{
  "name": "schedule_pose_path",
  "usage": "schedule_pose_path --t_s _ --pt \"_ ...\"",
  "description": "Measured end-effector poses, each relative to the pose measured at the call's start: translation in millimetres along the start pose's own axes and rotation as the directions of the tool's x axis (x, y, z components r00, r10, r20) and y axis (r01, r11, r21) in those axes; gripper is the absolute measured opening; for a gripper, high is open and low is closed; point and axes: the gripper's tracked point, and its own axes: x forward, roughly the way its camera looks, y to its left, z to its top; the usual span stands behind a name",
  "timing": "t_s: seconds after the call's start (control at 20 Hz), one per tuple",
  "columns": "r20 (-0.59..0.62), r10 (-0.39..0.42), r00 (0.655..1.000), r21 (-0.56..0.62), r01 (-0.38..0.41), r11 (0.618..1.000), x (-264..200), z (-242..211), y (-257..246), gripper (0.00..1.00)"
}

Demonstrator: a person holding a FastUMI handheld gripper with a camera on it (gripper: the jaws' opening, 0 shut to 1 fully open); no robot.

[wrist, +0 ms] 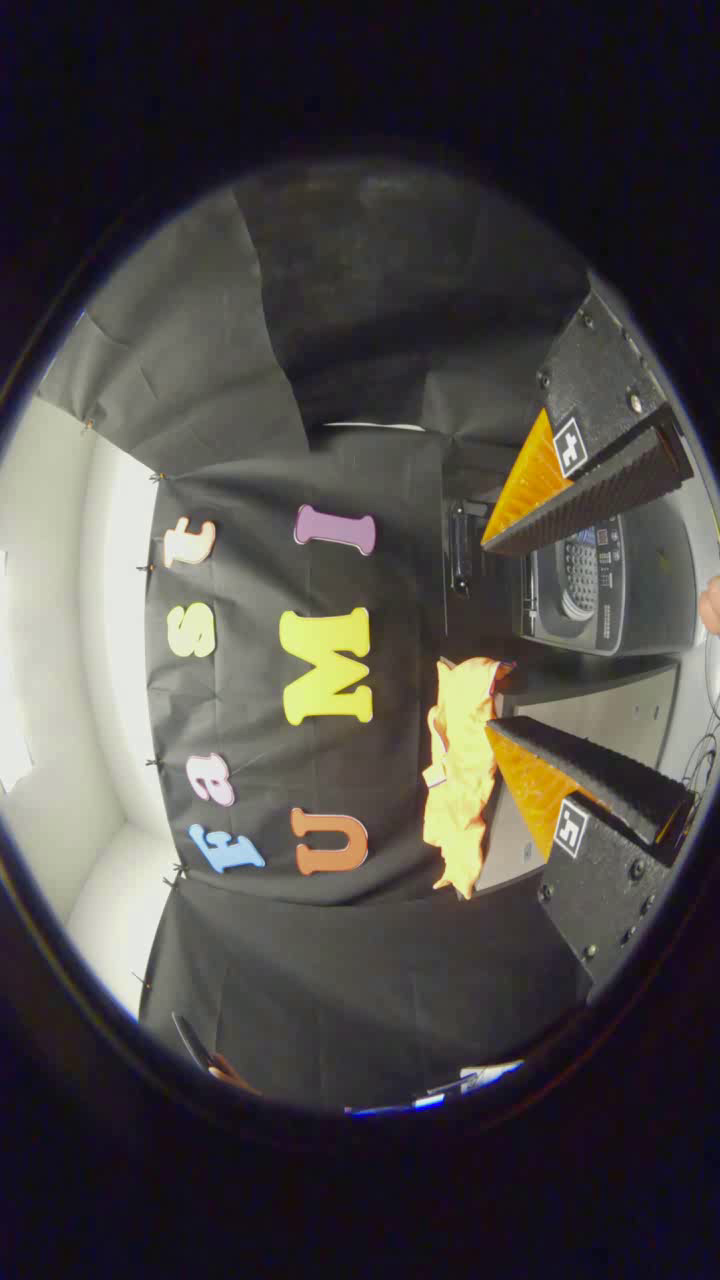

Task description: Put the clothes into the washing machine and then close the washing machine lid.

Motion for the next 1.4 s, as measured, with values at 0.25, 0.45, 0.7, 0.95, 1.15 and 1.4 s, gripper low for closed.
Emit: schedule_pose_path --t_s 0.25,0.45,0.7,0.95,1.15,1.4 --pt "0.002 -0.004 1.000 0.000 0.004 1.000 -1 1 0 1.00" --pt "0.003 0.002 1.000 -0.006 -0.002 1.000 -4 1 2 1.00" --pt "0.004 0.005 1.000 -0.001 -0.005 1.000 -1 4 -2 1.00" --pt "0.004 -0.001 1.000 0.006 0.001 1.000 1 5 -9 1.00" --pt "0.000 -0.004 1.000 0.006 0.004 1.000 5 5 -11 1.00" --pt "-0.005 0.002 1.000 0.015 -0.002 1.000 6 4 -9 1.00"
